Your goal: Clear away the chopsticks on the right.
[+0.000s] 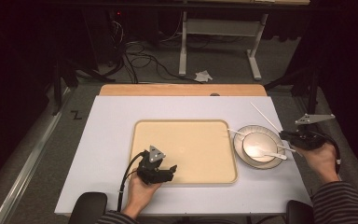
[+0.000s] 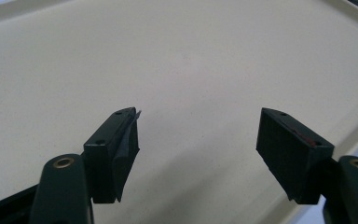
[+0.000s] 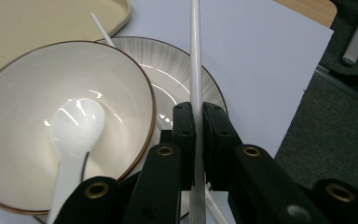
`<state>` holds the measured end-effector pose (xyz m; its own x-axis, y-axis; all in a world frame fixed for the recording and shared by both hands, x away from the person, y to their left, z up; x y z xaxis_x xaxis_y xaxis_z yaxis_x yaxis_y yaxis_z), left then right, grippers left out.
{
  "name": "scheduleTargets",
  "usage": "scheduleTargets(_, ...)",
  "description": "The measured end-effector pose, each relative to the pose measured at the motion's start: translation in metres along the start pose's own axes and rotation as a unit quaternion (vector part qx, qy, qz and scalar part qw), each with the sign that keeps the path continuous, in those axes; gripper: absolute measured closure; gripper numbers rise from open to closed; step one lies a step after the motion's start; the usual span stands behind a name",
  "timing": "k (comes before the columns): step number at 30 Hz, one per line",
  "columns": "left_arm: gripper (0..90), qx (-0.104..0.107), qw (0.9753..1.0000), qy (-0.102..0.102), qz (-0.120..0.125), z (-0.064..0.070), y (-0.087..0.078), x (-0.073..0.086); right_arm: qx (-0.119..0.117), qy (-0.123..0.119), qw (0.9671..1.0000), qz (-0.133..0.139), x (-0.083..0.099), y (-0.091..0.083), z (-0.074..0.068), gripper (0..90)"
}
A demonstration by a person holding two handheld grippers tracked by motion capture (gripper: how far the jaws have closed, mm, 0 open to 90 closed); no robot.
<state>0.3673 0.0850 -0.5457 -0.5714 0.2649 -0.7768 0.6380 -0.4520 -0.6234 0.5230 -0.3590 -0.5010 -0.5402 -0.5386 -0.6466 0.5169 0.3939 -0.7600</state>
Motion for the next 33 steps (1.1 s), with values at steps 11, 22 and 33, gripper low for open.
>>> scheduleTargets(11,31.8,0.012,0.9998,0.016,0.001,0.003,0.012,-0.013,0.036,0.019,0.9989,0.025,0.004,-0.037,-0.016,86.1)
scheduleTargets(22,32.1,0.026,0.9997,0.006,0.002,0.002,0.021,-0.028,0.052,0.032,0.9976,0.034,0.003,-0.073,-0.052,86.1)
scheduleTargets(33,32.1,0.038,0.9992,0.015,-0.001,0.005,0.033,-0.037,0.044,0.058,0.9967,0.036,0.015,-0.090,-0.088,86.1)
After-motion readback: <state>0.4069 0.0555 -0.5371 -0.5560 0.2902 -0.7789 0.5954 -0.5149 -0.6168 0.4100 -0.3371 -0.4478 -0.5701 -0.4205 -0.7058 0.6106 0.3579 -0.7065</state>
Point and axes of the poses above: each handheld gripper's, and its own axes: y roughly forward along the jaws, x roughly out of its underside, z roughly to its right, the point moved 7 cm from there along y, roughly forward along the jaws, and after that the axes turned 3 degrees about z, right-handed, at the moved point
